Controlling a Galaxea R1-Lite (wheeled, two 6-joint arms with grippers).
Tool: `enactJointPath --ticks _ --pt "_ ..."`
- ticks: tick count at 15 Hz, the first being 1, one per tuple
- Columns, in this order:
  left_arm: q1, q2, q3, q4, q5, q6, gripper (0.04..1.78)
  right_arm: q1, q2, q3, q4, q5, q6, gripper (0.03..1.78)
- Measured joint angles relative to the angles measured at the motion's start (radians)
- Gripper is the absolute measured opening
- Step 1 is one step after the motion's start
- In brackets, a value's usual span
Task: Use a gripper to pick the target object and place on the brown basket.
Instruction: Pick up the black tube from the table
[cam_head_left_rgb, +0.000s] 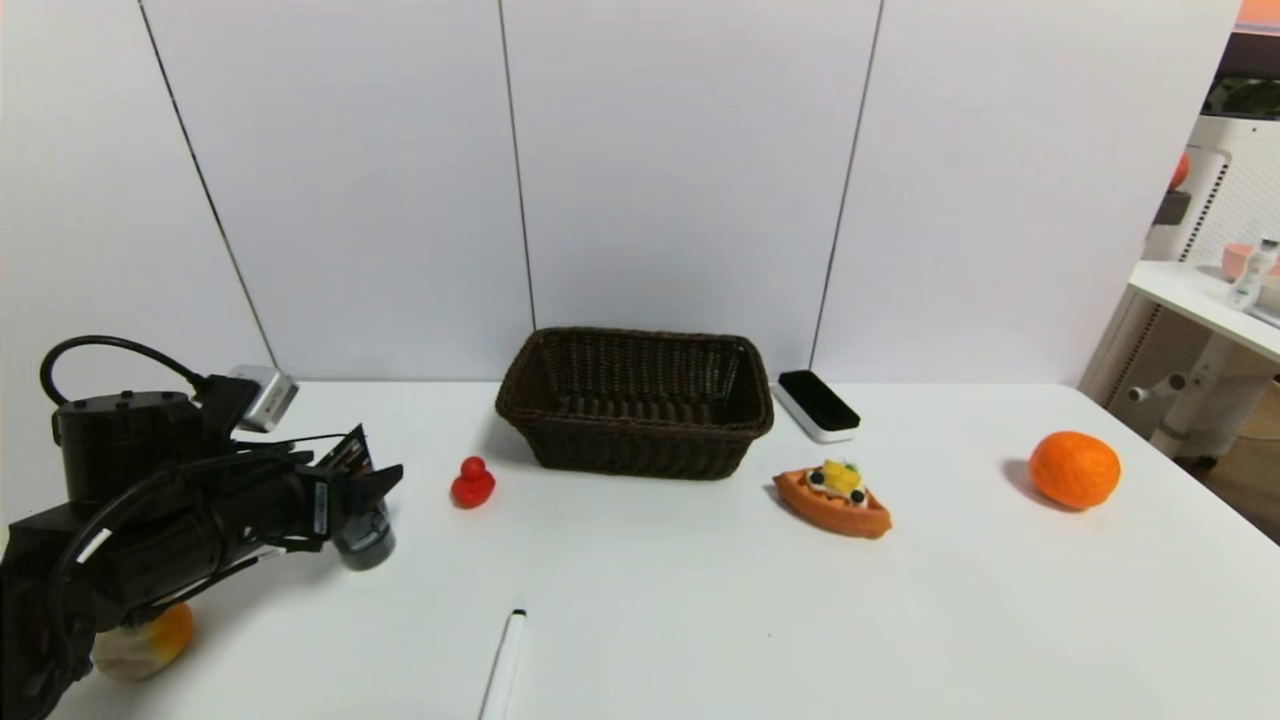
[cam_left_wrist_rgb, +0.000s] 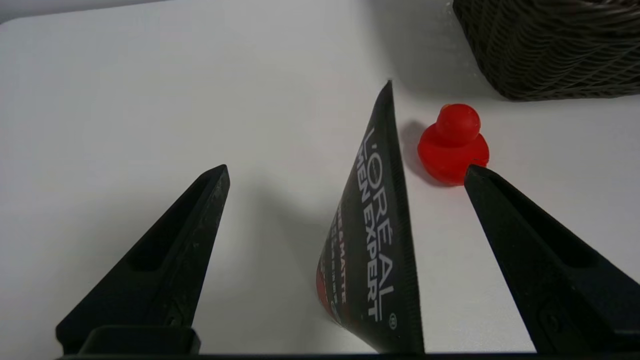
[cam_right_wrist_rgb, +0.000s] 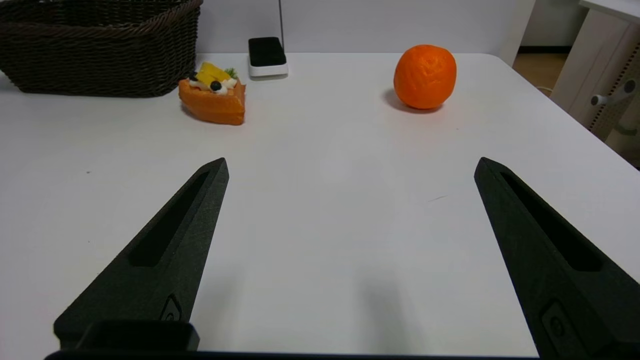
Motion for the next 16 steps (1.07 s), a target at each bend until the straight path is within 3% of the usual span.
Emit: enactJointPath --ticks 6,13,16 --pt "0.001 0.044 0.033 -0.138 0.0 -0.071 1.69 0.0 0.0 0.0 0.0 0.0 0.0 1.7" --pt "0.002 0.039 0.053 -0.149 0.0 -0.08 1.69 0.0 0.0 0.0 0.0 0.0 0.0 1.7" --pt "0.005 0.035 0.055 -0.148 0.001 -0.081 1.24 0.0 0.0 0.0 0.0 0.0 0.0 1.7"
